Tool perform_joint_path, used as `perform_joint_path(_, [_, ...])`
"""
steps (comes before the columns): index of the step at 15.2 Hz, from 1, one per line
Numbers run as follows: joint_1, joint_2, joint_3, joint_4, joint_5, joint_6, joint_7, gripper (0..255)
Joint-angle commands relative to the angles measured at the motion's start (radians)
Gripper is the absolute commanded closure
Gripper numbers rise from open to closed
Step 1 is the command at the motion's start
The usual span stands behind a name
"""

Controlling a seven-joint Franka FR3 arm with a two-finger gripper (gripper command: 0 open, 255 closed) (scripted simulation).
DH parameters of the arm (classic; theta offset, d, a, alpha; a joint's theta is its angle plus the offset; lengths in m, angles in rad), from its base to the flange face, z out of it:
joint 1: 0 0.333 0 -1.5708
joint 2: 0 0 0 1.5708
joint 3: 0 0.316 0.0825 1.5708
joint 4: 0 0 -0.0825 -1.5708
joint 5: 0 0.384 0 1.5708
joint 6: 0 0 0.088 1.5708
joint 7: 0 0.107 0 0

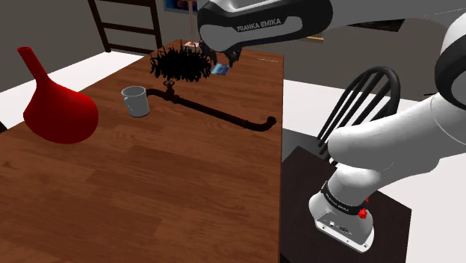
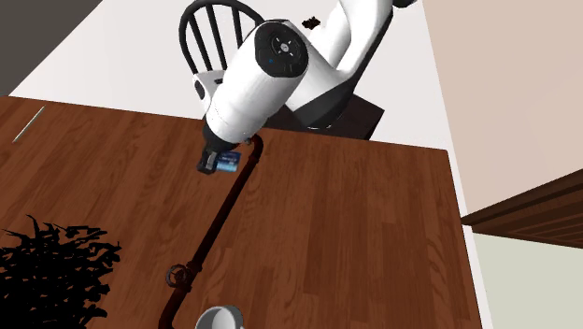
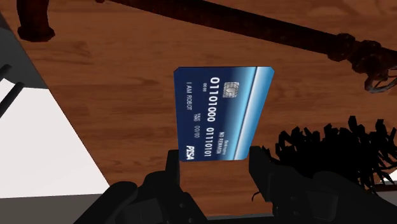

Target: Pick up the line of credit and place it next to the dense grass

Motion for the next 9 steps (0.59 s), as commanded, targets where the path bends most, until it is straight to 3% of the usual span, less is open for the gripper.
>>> perform_joint_path(1, [-0.056,0.048,0.023,0.026,-0.036,0.021,-0.009,255])
perform_joint_path(6, [-0.235,0.201,0.136,0.113,-0.165,0.053,-0.004,255])
perform_joint_path(9, [-0.4,0.348,0.296,0.187,-0.312,0.038,0.043,255])
